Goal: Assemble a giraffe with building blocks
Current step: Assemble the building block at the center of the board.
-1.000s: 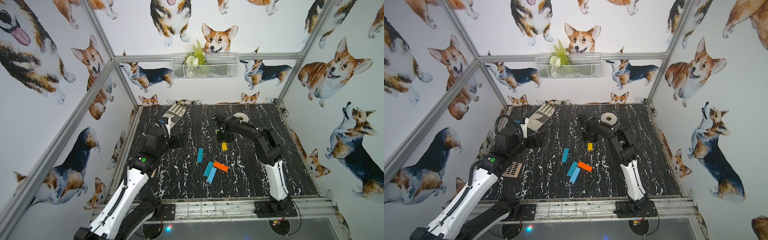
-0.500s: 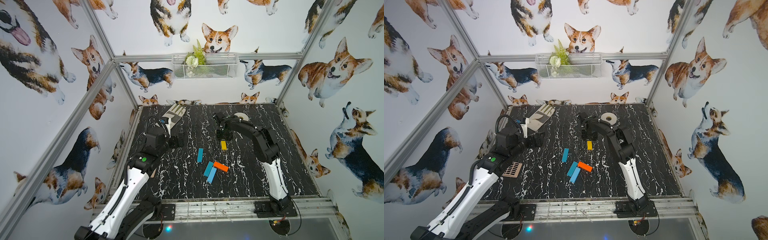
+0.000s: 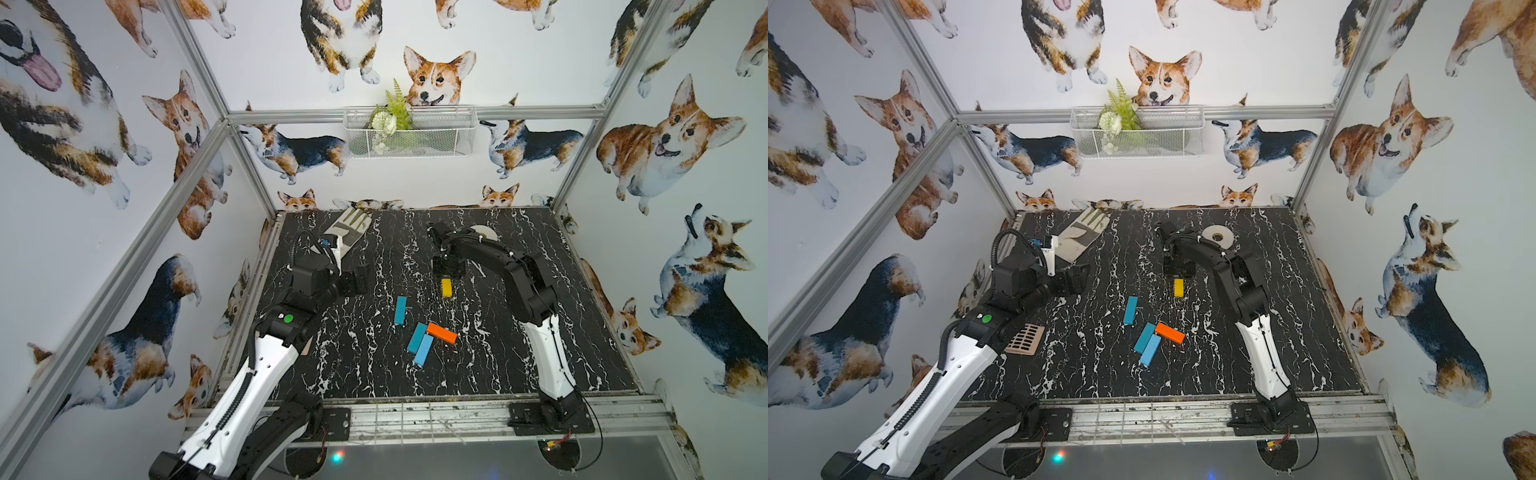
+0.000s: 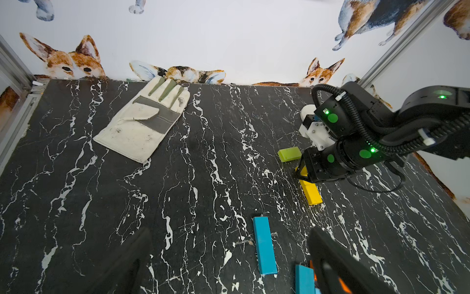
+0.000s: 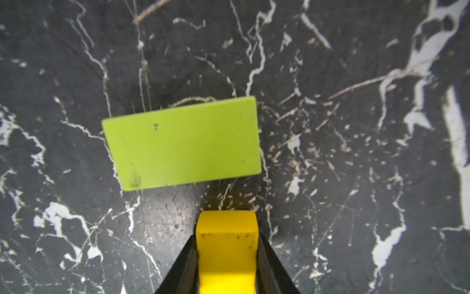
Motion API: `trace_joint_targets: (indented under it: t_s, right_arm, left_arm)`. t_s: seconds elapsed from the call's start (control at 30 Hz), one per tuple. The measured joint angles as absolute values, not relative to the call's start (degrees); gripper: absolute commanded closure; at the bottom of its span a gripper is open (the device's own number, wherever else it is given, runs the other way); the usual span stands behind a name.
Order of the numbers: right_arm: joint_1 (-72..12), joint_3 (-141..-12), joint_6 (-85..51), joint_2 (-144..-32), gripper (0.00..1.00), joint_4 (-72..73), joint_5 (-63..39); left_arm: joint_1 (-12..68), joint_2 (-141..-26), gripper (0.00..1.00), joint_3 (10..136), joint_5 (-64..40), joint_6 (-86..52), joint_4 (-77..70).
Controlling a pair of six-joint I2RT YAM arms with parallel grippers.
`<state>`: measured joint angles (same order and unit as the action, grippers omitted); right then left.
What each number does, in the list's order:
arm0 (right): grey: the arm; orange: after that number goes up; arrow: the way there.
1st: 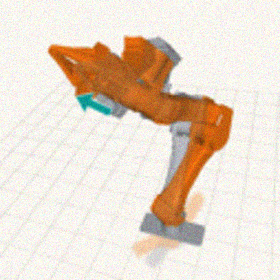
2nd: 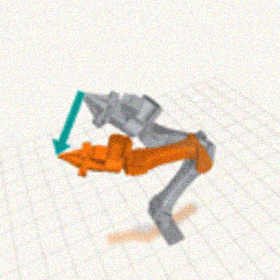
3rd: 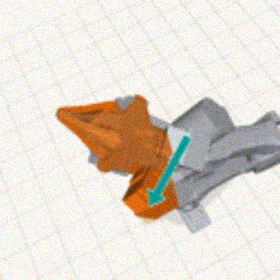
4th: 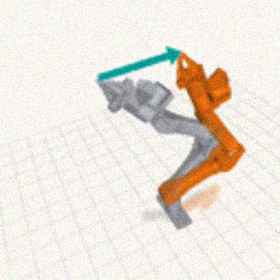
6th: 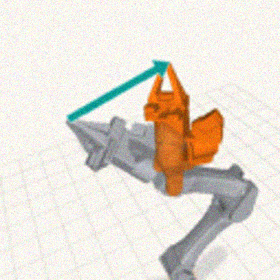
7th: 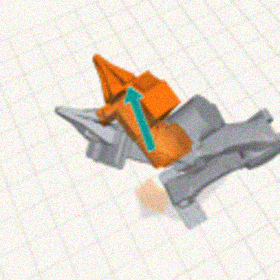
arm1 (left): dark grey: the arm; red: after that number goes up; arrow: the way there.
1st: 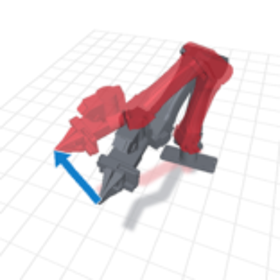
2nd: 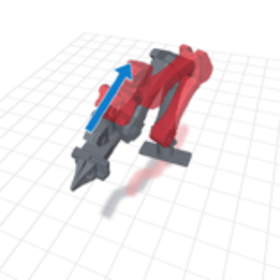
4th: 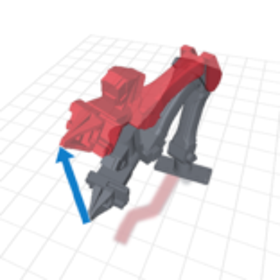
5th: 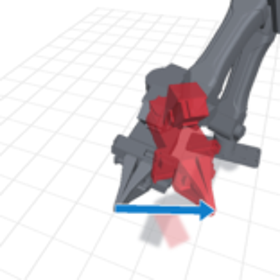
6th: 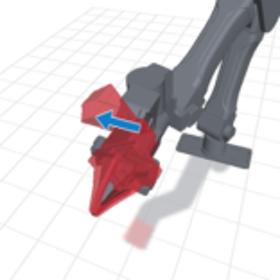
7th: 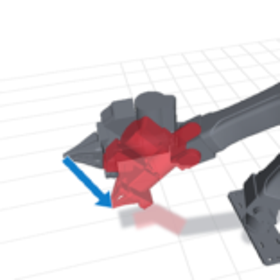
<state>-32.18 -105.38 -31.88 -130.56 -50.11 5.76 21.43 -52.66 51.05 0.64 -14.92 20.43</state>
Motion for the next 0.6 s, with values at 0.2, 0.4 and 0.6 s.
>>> trace_joint_targets:
  t_s: [0.2,0.4,0.6]
  right_arm:
    - [-31.8,-107.0,-31.7,-131.5,0.63,-50.7,5.8]
    - [-31.6,-108.6,-31.5,-132.5,0.63,-51.4,5.8]
    - [-31.5,-110.1,-31.5,-133.4,0.63,-51.6,5.8]
  left_arm:
    - [21.4,-52.9,0.0,51.0,0.6,-14.9,20.4]
    - [21.4,-53.1,0.0,51.0,0.6,-14.9,20.4]
    - [21.4,-53.3,0.0,51.1,0.6,-14.9,20.4]
